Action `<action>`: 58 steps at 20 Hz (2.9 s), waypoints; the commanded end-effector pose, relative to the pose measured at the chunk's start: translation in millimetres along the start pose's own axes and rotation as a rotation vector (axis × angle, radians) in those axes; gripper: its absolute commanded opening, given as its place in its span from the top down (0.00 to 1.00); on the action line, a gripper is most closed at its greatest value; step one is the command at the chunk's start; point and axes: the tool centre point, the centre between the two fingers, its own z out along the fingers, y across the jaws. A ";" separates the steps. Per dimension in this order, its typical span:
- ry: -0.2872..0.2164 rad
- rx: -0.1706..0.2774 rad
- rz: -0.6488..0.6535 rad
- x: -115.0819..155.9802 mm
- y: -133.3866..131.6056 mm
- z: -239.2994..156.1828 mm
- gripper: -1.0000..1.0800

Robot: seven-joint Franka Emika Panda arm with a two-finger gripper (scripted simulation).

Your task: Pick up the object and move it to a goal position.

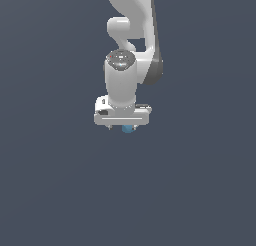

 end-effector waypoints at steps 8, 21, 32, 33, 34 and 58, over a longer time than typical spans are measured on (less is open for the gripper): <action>0.003 0.021 -0.006 1.4 0.4 -3.8 0.04; 0.001 0.023 0.051 -5.4 -4.0 0.4 0.04; -0.005 0.023 0.256 -31.7 -18.3 15.9 0.04; -0.005 0.023 0.281 -35.0 -19.9 17.7 0.04; -0.006 0.023 0.305 -38.3 -21.4 19.4 0.04; -0.017 0.020 0.727 -98.4 -43.8 47.1 0.04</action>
